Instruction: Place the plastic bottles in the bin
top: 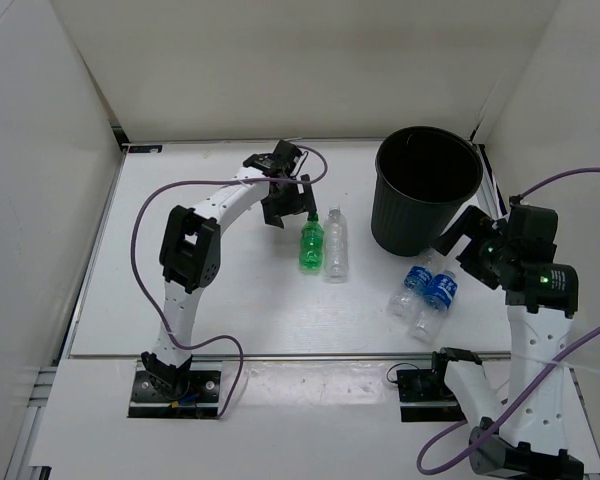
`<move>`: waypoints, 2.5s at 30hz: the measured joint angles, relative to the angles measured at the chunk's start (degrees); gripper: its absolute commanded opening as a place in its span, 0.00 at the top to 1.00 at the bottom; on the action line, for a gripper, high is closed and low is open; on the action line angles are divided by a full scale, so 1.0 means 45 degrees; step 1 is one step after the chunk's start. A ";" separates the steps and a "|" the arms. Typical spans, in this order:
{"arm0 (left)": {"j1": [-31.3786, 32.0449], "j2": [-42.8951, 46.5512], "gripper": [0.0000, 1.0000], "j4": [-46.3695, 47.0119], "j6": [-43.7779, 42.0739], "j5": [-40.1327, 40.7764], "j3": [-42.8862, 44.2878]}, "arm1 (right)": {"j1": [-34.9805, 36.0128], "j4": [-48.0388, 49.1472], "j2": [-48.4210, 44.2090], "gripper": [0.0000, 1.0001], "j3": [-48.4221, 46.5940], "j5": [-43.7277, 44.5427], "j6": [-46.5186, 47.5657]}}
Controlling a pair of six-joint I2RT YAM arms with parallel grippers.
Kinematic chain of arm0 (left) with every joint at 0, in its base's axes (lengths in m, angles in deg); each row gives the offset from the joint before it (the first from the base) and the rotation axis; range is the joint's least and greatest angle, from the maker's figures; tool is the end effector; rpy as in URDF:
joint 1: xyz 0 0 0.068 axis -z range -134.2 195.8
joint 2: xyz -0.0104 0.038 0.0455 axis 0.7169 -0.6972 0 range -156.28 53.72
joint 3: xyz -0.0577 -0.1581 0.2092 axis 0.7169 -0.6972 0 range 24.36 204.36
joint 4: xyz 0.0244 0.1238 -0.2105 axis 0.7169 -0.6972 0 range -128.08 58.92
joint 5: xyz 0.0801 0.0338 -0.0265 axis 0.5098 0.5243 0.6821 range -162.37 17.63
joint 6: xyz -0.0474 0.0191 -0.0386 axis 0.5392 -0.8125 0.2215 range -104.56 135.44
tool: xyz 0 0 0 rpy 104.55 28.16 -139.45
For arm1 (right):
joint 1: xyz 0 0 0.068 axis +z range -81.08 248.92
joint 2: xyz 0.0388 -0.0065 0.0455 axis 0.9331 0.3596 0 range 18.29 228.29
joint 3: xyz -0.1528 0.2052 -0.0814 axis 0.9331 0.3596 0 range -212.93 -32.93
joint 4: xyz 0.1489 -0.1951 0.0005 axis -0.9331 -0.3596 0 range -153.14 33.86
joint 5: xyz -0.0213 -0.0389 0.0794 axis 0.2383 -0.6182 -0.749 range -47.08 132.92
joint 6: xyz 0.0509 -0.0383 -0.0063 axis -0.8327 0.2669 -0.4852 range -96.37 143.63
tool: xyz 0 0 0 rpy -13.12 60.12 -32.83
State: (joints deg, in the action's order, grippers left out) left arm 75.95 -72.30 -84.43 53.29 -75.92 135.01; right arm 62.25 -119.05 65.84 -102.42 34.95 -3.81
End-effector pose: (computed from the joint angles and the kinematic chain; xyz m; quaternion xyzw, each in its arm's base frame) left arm 0.3902 -0.2302 0.2058 -0.0603 0.9805 -0.1285 0.1361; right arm 0.1267 -0.0079 0.3651 0.2387 0.8762 0.1367 0.3957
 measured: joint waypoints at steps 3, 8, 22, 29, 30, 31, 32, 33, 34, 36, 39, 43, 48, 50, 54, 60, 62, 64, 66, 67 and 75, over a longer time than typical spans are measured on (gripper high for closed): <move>-0.0010 -0.0019 0.04 0.0403 -0.0019 -0.0651 0.0039 | 0.0000 -0.0097 -0.0170 0.00 0.0000 0.0024 0.0000; -0.0015 -0.0364 0.08 0.0884 -0.0034 -0.1826 0.0316 | 0.0000 -0.0797 -0.0476 0.00 -0.0447 0.0117 0.0005; -0.0049 -0.1763 0.45 0.1433 0.0160 -0.3993 -0.0291 | 0.0000 -0.2501 -0.1035 0.00 -0.2200 0.1112 0.0175; -0.0379 -0.1758 0.57 0.0641 0.0918 -0.3623 0.2229 | 0.0000 -0.3084 -0.1622 0.00 -0.2200 0.1370 0.0044; -0.0457 -0.1705 0.57 0.0792 0.1117 -0.3589 0.2973 | 0.0000 -0.3123 -0.1719 0.00 -0.2200 0.1389 -0.0024; -0.0568 -0.1603 0.57 0.1273 0.1345 -0.3536 0.3813 | 0.0000 -0.3143 -0.1812 0.00 -0.2191 0.1384 -0.0117; -0.0612 -0.1457 0.58 0.1681 0.1457 -0.3497 0.4284 | 0.0000 -0.3152 -0.1919 0.00 -0.2171 0.1379 -0.0185; -0.0661 -0.1263 0.58 0.2098 0.1593 -0.3342 0.4891 | 0.0000 -0.3143 -0.2035 0.00 -0.2123 0.1355 -0.0253; -0.0714 -0.1117 0.58 0.2647 0.1676 -0.3220 0.5532 | 0.0000 -0.3157 -0.2132 0.00 -0.2074 0.1341 -0.0330; -0.0699 -0.0831 0.57 0.3993 0.1749 -0.2977 0.6611 | 0.0000 -0.3196 -0.2331 0.00 -0.1977 0.1253 -0.0486; -0.0418 -0.0607 0.60 0.6266 0.1928 -0.2885 0.7834 | 0.0000 -0.3279 -0.2511 0.00 -0.1841 0.1156 -0.0578; 0.0228 -0.0753 0.60 0.8320 0.2535 -0.2856 0.8505 | 0.0000 -0.3288 -0.2531 0.00 -0.1846 0.1156 -0.0631; 0.1491 -0.1389 0.51 0.9792 0.2662 -0.2351 0.8315 | 0.0000 -0.3361 -0.2458 0.00 -0.2356 0.1185 -0.0617; 0.1991 -0.1875 0.46 1.0074 0.2730 -0.2263 0.8310 | 0.0000 -0.3356 -0.2429 0.00 -0.2749 0.1258 -0.0597; 0.2773 -0.2516 0.00 1.0117 0.2710 -0.2084 0.7990 | 0.0000 -0.3337 -0.2463 0.00 -0.3133 0.1341 -0.0525; 0.2788 -0.1583 0.00 1.0049 0.1865 -0.1263 0.6552 | 0.0000 -0.3351 -0.2492 0.00 -0.3113 0.1375 -0.0525; 0.2380 -0.0369 0.00 1.0040 0.1617 -0.1015 0.5178 | 0.0000 -0.3342 -0.2501 0.00 -0.3036 0.1355 -0.0525; 0.1593 0.1632 0.00 1.0117 0.1506 -0.0685 0.2817 | 0.0000 -0.3313 -0.2613 0.00 -0.2671 0.1302 -0.0525; 0.0583 0.3269 0.00 1.0302 0.1583 -0.0656 0.1093 | 0.0005 -0.3337 -0.2701 0.00 -0.2244 0.1234 -0.0525; 0.0107 0.3929 0.00 1.0258 0.1603 -0.0680 0.0432 | 0.0000 -0.3351 -0.2739 0.00 -0.2016 0.1185 -0.0529; -0.0316 0.3118 0.00 0.7640 -0.0170 -0.0777 0.0690 | 0.0000 -0.3337 -0.3133 0.00 -0.0471 0.0763 -0.0578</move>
State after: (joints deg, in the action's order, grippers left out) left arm 74.53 -58.27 -50.05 52.52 -79.41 138.12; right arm 62.25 -134.07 51.74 -104.54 38.38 -6.41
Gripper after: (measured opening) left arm 0.999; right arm 0.998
